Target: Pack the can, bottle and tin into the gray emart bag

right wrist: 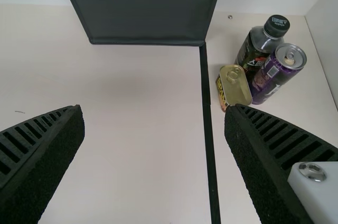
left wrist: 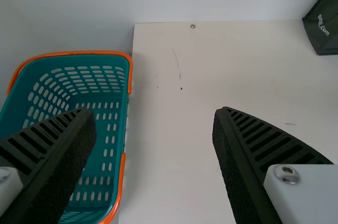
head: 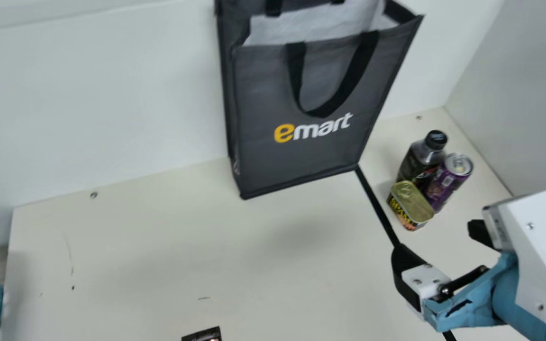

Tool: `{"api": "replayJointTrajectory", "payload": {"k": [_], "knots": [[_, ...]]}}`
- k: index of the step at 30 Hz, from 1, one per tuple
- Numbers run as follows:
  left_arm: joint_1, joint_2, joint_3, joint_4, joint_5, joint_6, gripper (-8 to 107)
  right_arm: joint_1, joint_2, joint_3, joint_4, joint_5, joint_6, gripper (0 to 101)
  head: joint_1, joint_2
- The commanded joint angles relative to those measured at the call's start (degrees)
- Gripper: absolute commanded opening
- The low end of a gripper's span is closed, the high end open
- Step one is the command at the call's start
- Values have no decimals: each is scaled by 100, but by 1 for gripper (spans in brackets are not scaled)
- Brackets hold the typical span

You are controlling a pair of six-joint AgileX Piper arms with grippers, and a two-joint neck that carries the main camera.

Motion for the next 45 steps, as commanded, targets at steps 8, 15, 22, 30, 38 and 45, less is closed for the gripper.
{"api": "replayJointTrajectory", "payload": {"k": [8,15,22,30,38,45], "knots": [[0,0,0,0,0,0,90,0,0,0,0,0,0,91,-130,-5],[0,0,0,0,0,0,90,0,0,0,0,0,0,91,-130,-5],[0,0,0,0,0,0,90,0,0,0,0,6,0,91,-130,-5],[0,0,0,0,0,0,90,0,0,0,0,6,0,91,-130,-5],[0,0,0,0,0,0,90,0,0,0,0,6,0,91,-130,-5],[0,0,0,0,0,0,90,0,0,0,0,6,0,91,-130,-5]]}}
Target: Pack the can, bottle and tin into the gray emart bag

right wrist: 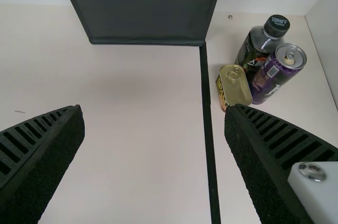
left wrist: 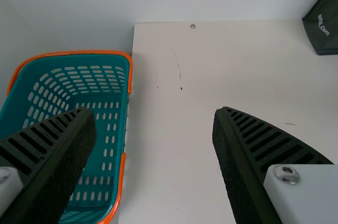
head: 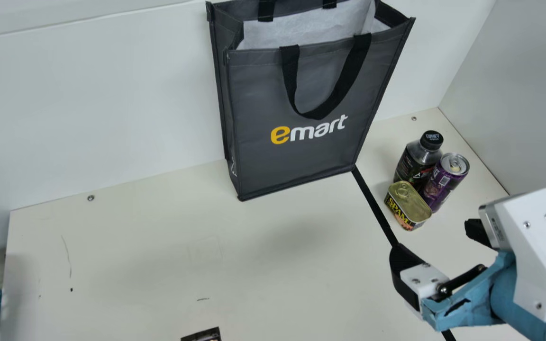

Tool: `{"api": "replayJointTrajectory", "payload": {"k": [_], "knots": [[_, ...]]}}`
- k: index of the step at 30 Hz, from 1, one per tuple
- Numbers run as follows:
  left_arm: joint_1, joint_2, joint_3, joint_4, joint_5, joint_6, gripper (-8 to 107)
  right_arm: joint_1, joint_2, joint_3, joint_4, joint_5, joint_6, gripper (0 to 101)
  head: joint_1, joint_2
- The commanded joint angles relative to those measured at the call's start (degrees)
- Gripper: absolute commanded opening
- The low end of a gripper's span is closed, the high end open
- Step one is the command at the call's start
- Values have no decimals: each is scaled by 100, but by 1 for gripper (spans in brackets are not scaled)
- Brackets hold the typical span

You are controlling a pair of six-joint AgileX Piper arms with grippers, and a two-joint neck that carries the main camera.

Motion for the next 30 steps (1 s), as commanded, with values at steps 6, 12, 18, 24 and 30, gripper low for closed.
{"api": "replayJointTrajectory", "payload": {"k": [6,12,18,24,30], "knots": [[0,0,0,0,0,0,90,0,0,0,0,0,0,91,-130,-5],[0,0,0,0,0,0,90,0,0,0,0,-7,0,91,-130,-5],[0,0,0,0,0,0,90,9,5,0,-8,-11,9,91,-130,-5],[0,0,0,0,0,0,90,47,71,-48,-37,-43,-9,91,-130,-5],[0,0,0,0,0,0,90,82,204,-153,-113,-77,-33,91,-130,-5]]}}
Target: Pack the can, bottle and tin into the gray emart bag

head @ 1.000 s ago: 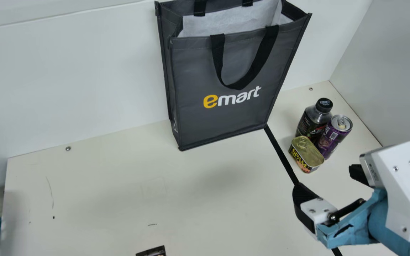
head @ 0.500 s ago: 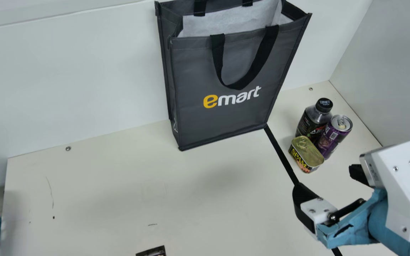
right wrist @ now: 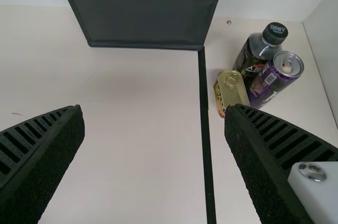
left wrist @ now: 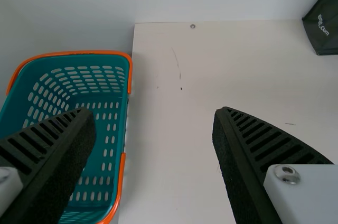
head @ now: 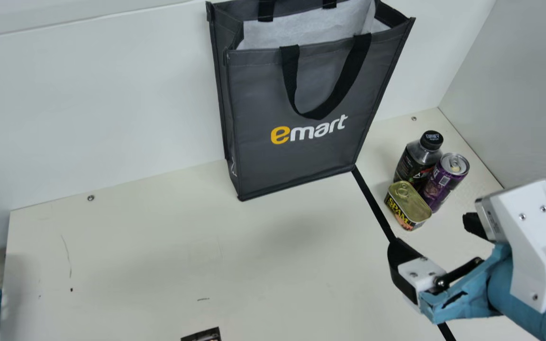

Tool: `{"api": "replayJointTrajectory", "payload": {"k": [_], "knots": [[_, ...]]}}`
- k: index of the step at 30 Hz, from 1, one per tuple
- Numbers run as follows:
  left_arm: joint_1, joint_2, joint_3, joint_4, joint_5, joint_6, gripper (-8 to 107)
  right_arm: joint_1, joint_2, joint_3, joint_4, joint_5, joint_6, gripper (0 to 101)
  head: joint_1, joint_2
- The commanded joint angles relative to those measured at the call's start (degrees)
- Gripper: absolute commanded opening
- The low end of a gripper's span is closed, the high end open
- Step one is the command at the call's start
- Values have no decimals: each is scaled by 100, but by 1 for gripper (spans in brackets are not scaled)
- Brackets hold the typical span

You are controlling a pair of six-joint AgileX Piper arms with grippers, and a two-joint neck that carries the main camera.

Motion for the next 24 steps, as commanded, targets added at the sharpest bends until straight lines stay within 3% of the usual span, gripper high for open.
{"api": "replayJointTrajectory", "payload": {"k": [1,24], "knots": [[0,0,0,0,0,0,90,1,45,-35,-22,-7,-13,91,-130,-5],[0,0,0,0,0,0,90,149,1060,-1173,-312,-120,-173,91,-130,-5]]}}
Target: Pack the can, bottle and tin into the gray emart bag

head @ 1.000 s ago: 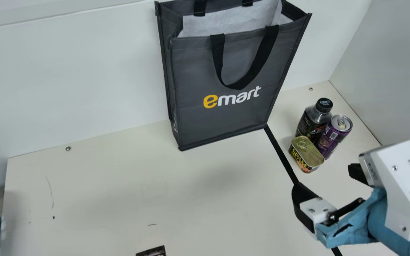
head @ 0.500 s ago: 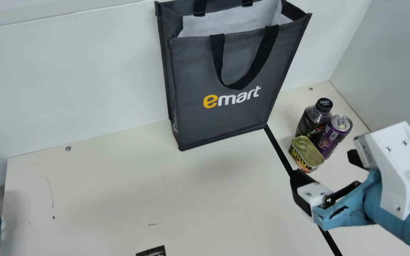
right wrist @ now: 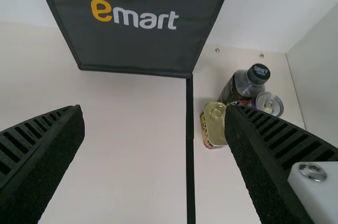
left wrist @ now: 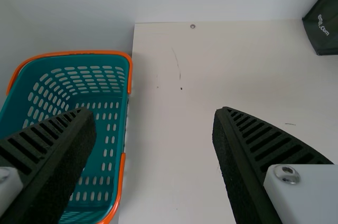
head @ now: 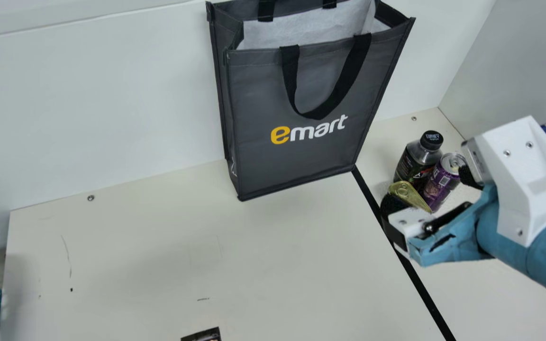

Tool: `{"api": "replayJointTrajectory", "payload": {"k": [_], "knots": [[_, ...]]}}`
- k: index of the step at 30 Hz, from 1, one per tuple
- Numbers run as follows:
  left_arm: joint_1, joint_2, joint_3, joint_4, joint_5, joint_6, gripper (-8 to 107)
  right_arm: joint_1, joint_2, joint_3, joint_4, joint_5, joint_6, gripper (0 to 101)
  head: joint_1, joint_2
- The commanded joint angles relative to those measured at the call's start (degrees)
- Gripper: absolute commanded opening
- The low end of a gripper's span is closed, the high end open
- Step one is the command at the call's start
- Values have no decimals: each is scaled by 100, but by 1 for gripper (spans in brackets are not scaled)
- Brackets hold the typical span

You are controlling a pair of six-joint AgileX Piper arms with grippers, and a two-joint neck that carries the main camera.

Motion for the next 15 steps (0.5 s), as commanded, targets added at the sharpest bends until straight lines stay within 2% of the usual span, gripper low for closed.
{"api": "replayJointTrajectory", "payload": {"k": [1,15], "knots": [[0,0,0,0,0,0,90,19,84,-112,-29,-26,-38,91,-130,-14],[0,0,0,0,0,0,90,16,726,-835,-130,-276,-442,91,-130,-14]]}}
